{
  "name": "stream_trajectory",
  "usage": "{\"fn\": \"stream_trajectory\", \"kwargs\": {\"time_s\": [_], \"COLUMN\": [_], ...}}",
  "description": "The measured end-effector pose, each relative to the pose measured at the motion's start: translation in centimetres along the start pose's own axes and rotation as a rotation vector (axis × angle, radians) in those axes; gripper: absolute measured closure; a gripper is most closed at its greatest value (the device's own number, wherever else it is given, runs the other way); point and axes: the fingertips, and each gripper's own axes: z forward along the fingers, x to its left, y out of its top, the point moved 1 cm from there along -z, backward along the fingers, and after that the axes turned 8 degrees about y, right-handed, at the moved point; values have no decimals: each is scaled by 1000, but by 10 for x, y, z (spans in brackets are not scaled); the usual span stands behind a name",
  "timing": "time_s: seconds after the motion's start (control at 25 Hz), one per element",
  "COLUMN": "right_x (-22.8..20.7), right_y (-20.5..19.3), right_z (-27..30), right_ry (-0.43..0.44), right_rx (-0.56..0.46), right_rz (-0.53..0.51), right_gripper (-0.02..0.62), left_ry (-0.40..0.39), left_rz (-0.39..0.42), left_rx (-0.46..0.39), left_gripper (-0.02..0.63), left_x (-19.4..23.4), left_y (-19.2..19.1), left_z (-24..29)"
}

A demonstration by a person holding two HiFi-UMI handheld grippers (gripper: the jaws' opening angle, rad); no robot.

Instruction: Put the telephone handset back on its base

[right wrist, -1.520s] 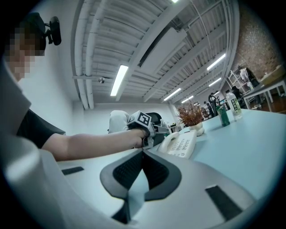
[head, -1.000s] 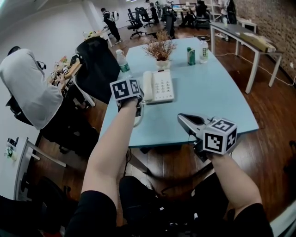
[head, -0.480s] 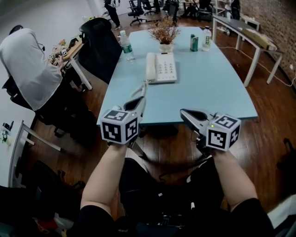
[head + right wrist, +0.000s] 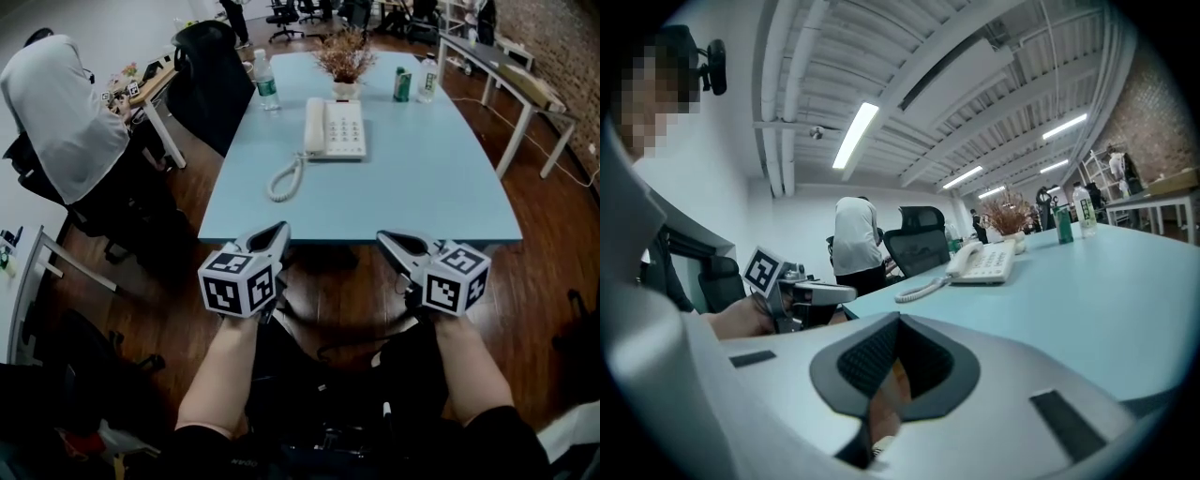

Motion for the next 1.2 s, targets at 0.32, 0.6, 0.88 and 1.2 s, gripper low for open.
{"fn": "stream_trajectory", "kwargs": {"time_s": [0.32, 0.6, 0.88, 1.2], "right_x": [6, 5, 3, 4], "right_y": [-4, -6, -7, -8], "right_z": [-6, -6, -9, -12], "right_ry": [13, 21, 15, 10], "right_rx": [2, -4, -3, 0], "right_rz": [3, 8, 4, 8], "right_gripper": [588, 588, 588, 588], "left_ry": [-64, -85, -93, -99], "left_rz": [9, 11, 6, 2], "left_rx": [34, 62, 44, 51], "left_gripper": [606, 606, 606, 606], "left_x": [-24, -25, -26, -29], "left_y": [-11, -18, -17, -20], "left_z": [4, 6, 7, 6]}}
